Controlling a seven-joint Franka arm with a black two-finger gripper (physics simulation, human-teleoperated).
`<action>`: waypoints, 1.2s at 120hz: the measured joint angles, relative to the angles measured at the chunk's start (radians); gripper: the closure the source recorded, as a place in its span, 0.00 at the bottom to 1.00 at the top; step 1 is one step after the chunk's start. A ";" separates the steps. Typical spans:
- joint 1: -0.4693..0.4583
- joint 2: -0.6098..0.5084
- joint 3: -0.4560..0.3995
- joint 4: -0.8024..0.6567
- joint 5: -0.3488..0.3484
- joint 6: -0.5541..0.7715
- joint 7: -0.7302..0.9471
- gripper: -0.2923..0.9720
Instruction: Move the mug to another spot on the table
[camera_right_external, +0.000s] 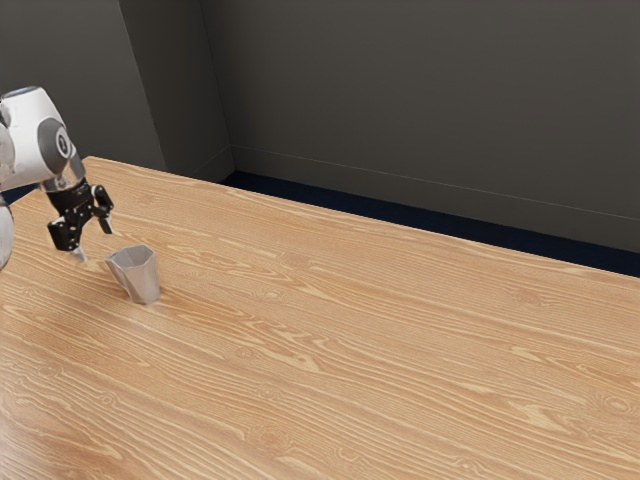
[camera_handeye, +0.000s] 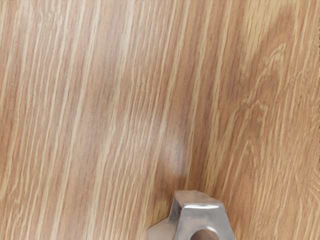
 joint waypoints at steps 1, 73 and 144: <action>0.002 0.004 -0.001 0.004 -0.001 -0.002 0.002 0.23; 0.021 0.142 -0.006 0.121 -0.046 -0.030 0.073 0.23; 0.021 0.181 -0.013 0.095 -0.142 0.025 0.102 0.23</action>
